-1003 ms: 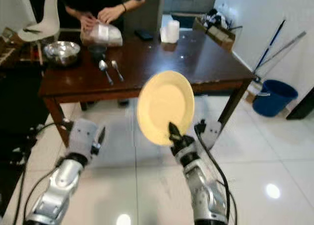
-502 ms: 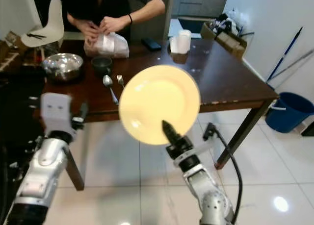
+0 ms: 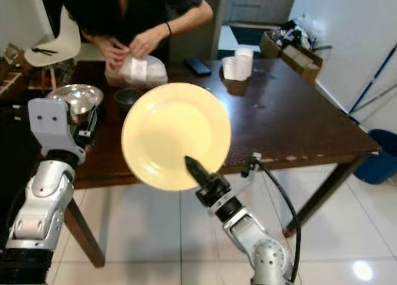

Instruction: Setting the table

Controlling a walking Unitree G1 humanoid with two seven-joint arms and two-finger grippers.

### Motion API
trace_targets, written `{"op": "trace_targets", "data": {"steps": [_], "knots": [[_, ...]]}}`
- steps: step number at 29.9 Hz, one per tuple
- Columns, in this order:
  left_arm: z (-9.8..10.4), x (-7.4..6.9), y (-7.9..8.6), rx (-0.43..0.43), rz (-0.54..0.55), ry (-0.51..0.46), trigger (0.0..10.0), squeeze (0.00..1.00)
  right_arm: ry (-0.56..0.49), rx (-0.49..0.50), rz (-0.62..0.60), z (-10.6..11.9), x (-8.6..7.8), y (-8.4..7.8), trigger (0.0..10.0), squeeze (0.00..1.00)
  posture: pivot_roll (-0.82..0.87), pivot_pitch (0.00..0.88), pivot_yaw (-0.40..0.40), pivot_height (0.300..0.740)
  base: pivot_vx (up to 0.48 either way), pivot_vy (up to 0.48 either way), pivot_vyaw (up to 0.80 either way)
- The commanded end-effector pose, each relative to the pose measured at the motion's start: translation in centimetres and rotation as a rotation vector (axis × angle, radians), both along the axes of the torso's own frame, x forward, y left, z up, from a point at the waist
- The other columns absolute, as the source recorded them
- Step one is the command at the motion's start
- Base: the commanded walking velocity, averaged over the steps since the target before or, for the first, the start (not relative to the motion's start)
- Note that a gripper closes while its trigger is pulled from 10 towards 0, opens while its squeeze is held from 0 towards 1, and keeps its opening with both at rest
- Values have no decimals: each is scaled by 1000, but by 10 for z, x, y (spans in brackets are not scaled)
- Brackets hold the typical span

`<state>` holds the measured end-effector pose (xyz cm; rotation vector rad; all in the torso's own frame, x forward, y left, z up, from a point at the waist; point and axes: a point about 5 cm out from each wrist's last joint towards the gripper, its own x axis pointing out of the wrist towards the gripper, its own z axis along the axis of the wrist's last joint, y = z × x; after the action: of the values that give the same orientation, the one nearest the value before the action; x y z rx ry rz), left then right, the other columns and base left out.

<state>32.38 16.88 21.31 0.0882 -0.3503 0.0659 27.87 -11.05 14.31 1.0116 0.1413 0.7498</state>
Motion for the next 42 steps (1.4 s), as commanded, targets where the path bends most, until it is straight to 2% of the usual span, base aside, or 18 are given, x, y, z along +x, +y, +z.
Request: {"op": "trace_targets", "data": {"steps": [1,5,11,19,28,29,36,38,39,41,42], "knots": [[-3,-1,-9,17,-38,12,10000,0,8,-44,-19,-6,-3,-8,10000,0,-55,0,40,740,401,0,0],[-1,-1,-16,31,-69,8,10000,0,14,-76,-9,-10,-6,-11,10000,0,-58,0,41,740,167,0,0],[3,-1,-18,15,-83,4,10000,0,20,-90,8,-14,-8,-11,10000,0,-56,0,41,740,0,0,0],[3,-2,-15,13,-75,5,10000,0,37,-103,39,-21,-10,-6,10000,0,-49,0,38,740,0,0,0],[4,-1,-6,49,-48,11,10000,0,108,-96,18,-32,-9,-5,10000,0,-44,0,47,740,0,0,0],[8,-2,-2,80,-37,1,10000,0,126,-83,34,-35,-10,0,10000,0,-21,0,53,740,0,0,0],[24,-6,11,140,-12,-38,10000,0,178,-57,66,-42,-9,14,10000,0,20,0,65,740,0,0,0],[40,-11,15,200,-34,-71,10000,0,199,-19,102,-42,-6,28,10000,0,72,16,80,740,0,0,0],[40,-11,15,200,-34,-71,10000,0,199,-19,102,-42,-6,28,10000,0,72,16,80,740,0,0,0],[57,-20,12,299,-112,-98,10000,0,231,18,154,-43,-1,46,10000,0,123,64,85,740,0,0,0],[57,-20,12,299,-112,-98,10000,0,231,18,154,-43,-1,46,10000,0,123,64,85,740,0,0,0]]}}
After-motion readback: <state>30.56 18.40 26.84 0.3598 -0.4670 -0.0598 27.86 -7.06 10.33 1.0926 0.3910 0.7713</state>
